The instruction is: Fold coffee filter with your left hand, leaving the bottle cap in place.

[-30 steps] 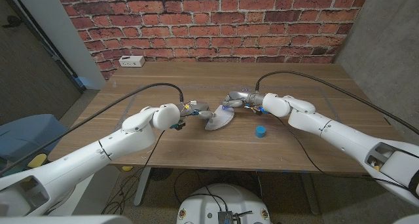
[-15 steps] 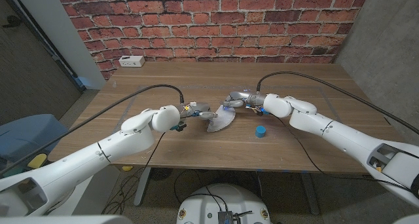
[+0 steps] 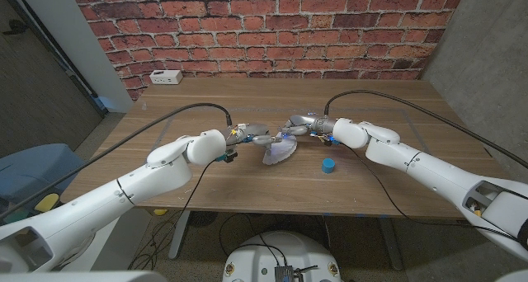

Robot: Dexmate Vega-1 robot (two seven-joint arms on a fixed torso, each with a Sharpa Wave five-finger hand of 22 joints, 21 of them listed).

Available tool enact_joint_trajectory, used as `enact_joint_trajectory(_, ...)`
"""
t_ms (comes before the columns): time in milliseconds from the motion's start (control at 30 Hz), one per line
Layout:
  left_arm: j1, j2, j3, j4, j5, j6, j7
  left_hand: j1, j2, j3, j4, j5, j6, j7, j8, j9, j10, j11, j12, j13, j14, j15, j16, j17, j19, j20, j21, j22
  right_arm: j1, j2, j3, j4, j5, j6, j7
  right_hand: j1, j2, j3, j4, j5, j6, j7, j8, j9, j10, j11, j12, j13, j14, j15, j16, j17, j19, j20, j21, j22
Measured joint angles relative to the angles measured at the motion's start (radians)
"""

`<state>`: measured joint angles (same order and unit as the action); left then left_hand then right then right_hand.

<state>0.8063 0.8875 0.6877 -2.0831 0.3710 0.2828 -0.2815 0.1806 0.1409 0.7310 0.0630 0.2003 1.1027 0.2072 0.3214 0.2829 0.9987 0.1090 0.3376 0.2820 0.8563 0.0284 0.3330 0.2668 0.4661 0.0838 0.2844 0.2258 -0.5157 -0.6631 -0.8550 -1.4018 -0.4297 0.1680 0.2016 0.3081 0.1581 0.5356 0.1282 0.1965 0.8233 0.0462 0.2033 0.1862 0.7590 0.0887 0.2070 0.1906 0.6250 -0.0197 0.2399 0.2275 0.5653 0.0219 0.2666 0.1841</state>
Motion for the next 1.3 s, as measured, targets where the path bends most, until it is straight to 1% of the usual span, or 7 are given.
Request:
enact_joint_trajectory(167,-0.017,-0.001,0.019,-0.005,0.027,0.03,-0.03,0.0,0.0,0.01,0.01,0.0,0.0,0.0,0.009,0.023,0.005,-0.002,0.007,0.022,0.044,-0.008,0.0,-0.025,0.093,-0.023,0.051,0.007,-0.002,0.0,0.003,0.0,0.004,0.002,-0.004,0.001,0.001,0.0,0.0,0.0,0.0,0.0,-0.004,0.0,0.0,0.0,0.0,0.0,0.0,0.0,0.0,0.0,0.0,0.0,-0.001,0.0)
enact_joint_trajectory(333,-0.032,-0.006,0.039,-0.004,0.052,0.055,-0.057,0.0,0.0,0.02,0.016,0.0,-0.011,-0.009,0.002,0.03,-0.03,-0.011,0.002,0.035,0.021,-0.012,-0.036,-0.053,0.109,-0.027,0.06,0.009,-0.004,-0.001,0.006,-0.002,0.006,0.002,-0.005,0.005,0.005,0.0,-0.008,0.0,0.0,0.0,-0.004,0.0,0.0,0.0,0.0,0.0,0.0,0.0,0.0,0.0,0.0,0.0,-0.001,-0.001)
enact_joint_trajectory(667,-0.054,-0.013,0.081,0.009,0.117,0.085,-0.102,0.0,0.0,0.03,0.033,0.0,-0.049,-0.009,-0.024,0.021,-0.079,0.004,-0.02,0.041,-0.049,-0.002,-0.085,-0.072,0.002,0.0,0.033,0.002,-0.007,-0.003,0.009,-0.004,0.017,0.003,-0.006,0.005,0.005,0.0,-0.008,0.0,0.0,0.0,-0.004,0.0,0.0,0.0,0.0,0.0,0.0,0.0,0.0,0.0,0.001,0.001,-0.005,-0.001)
enact_joint_trajectory(1000,-0.077,-0.024,0.127,-0.001,0.214,0.106,-0.154,0.0,0.0,0.016,0.056,-0.004,-0.072,-0.01,-0.047,0.013,-0.105,0.007,-0.044,0.038,-0.092,-0.002,-0.093,-0.056,-0.081,0.002,0.006,0.002,-0.013,-0.002,0.018,0.001,0.037,0.007,-0.006,0.005,0.005,0.004,-0.012,0.0,0.0,0.0,-0.004,0.0,0.001,0.001,-0.004,0.0,0.0,0.0,0.0,0.0,0.007,-0.004,-0.004,-0.001)
enact_joint_trajectory(1100,-0.058,-0.025,0.107,0.003,0.208,0.082,-0.14,0.011,-0.001,-0.001,0.04,-0.004,-0.036,-0.003,-0.009,0.053,-0.042,0.009,-0.005,0.068,-0.044,0.002,-0.049,-0.004,-0.07,0.003,0.026,0.007,-0.014,-0.001,0.02,0.003,0.045,0.007,-0.005,0.005,0.005,0.004,-0.012,0.0,0.0,0.0,-0.004,0.0,0.001,0.001,-0.004,0.0,0.0,0.0,0.0,0.001,0.007,-0.004,-0.003,-0.001)
enact_joint_trajectory(1167,-0.041,-0.023,0.09,0.004,0.196,0.062,-0.122,0.058,0.011,-0.016,0.014,-0.004,-0.033,-0.004,0.052,0.145,0.005,0.006,0.063,0.156,0.004,0.004,0.053,0.115,-0.058,0.002,0.059,0.033,-0.014,-0.001,0.02,0.004,0.046,0.007,-0.005,0.005,0.005,0.004,-0.012,0.0,0.0,0.0,-0.004,0.0,0.001,0.001,-0.004,0.0,0.0,0.0,0.0,0.003,0.007,-0.004,-0.003,0.0)
enact_joint_trajectory(1300,0.015,-0.016,0.036,0.008,0.162,-0.019,-0.038,0.104,0.028,-0.043,-0.016,-0.004,-0.105,-0.027,0.13,0.288,-0.028,-0.007,0.145,0.306,-0.026,0.002,0.153,0.276,-0.085,0.002,0.093,0.073,-0.014,0.0,0.02,0.007,0.049,0.007,-0.005,0.005,0.005,0.004,-0.012,0.0,0.0,0.0,-0.004,0.0,0.001,0.001,-0.004,0.0,0.0,0.0,0.0,0.003,0.006,-0.004,-0.003,0.0)
